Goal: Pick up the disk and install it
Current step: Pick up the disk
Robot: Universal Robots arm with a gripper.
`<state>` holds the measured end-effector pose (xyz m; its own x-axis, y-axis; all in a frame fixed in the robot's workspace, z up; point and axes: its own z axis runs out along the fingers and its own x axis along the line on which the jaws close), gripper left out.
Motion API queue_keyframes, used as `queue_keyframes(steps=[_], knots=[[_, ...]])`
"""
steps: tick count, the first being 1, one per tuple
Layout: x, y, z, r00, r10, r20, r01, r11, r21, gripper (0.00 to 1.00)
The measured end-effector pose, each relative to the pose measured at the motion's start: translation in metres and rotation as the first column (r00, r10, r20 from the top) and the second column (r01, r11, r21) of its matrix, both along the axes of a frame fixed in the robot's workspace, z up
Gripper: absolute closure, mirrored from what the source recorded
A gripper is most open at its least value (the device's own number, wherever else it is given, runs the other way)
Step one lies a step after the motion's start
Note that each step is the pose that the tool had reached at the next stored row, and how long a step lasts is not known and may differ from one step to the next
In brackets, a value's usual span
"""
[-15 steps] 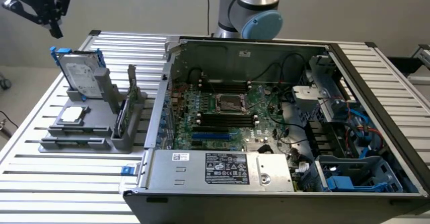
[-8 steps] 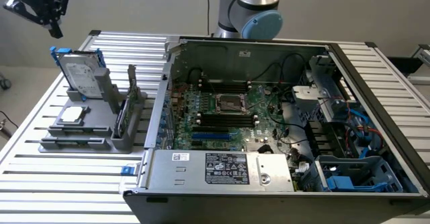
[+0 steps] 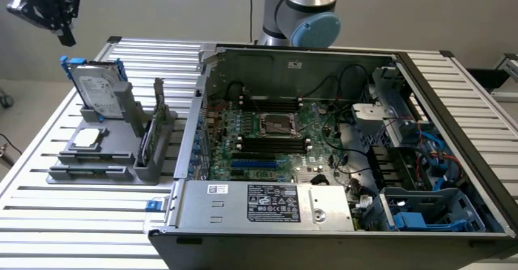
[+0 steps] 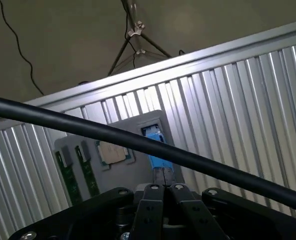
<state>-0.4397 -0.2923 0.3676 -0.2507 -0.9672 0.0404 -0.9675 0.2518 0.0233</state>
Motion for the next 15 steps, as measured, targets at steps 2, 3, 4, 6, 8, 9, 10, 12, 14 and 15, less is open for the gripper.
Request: queue_keyframes(steps=[2,3,4,6,8,9,10,12,14,15], knots=[[0.0,0.0,-0.0001,0.9994,0.035,-0.0001,-0.035,0.9994,0.0001,0.89],[0.0,0.0,-0.0001,0.9986,0.053,-0.0002,-0.053,0.9986,0.0001,0.89],[0.0001,0.0,-0.0001,0.9975,0.07,-0.0002,-0.07,0.9975,0.0001,0.89],[0.0,0.0,-0.0001,0.9943,0.106,-0.0004,-0.106,0.9943,0.0001,0.89],[0.0001,0.0,-0.0001,0.9902,0.14,-0.0004,-0.14,0.9902,0.0002,0.89],[0.0001,0.0,-0.0001,0.9877,0.156,-0.0004,-0.156,0.9877,0.0003,0.89],[0.0,0.0,-0.0002,0.985,0.173,-0.0004,-0.173,0.985,0.0004,0.89],[0.0,0.0,-0.0002,0.9788,0.205,-0.0003,-0.205,0.9788,0.0009,0.88],[0.0,0.0,-0.0003,0.9717,0.236,-0.0003,-0.236,0.9717,0.0014,0.82],[0.0,0.0,-0.0004,0.9684,0.249,-0.0001,-0.249,0.9684,0.0018,0.76]])
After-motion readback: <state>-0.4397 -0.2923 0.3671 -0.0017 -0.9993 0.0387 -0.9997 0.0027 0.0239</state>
